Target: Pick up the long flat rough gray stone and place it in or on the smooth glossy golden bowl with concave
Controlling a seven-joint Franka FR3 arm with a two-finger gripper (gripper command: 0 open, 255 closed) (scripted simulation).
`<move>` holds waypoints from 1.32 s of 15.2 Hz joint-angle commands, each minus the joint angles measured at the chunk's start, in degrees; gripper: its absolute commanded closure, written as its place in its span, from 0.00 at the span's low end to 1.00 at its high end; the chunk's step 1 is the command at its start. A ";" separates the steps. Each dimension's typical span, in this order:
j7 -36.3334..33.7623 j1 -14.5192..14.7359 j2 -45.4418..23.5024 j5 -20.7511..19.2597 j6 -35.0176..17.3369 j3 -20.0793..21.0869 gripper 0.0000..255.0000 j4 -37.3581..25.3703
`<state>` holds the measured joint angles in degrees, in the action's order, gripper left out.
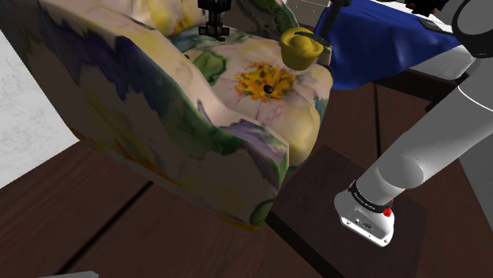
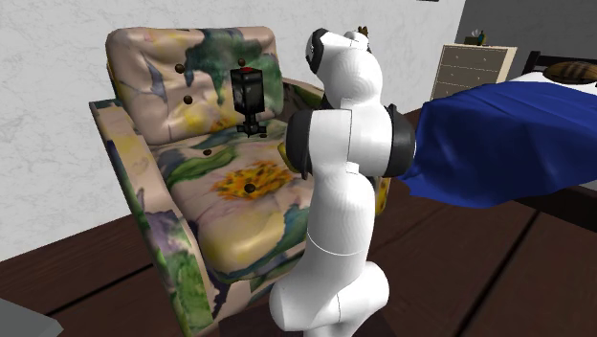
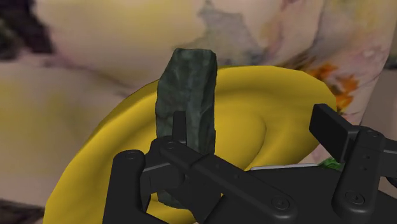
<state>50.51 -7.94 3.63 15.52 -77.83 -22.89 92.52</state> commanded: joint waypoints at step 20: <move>-15.93 4.94 -0.99 -16.96 -2.91 6.56 0.00 -2.83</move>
<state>35.02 -3.12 2.37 -0.99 -79.92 -16.48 88.71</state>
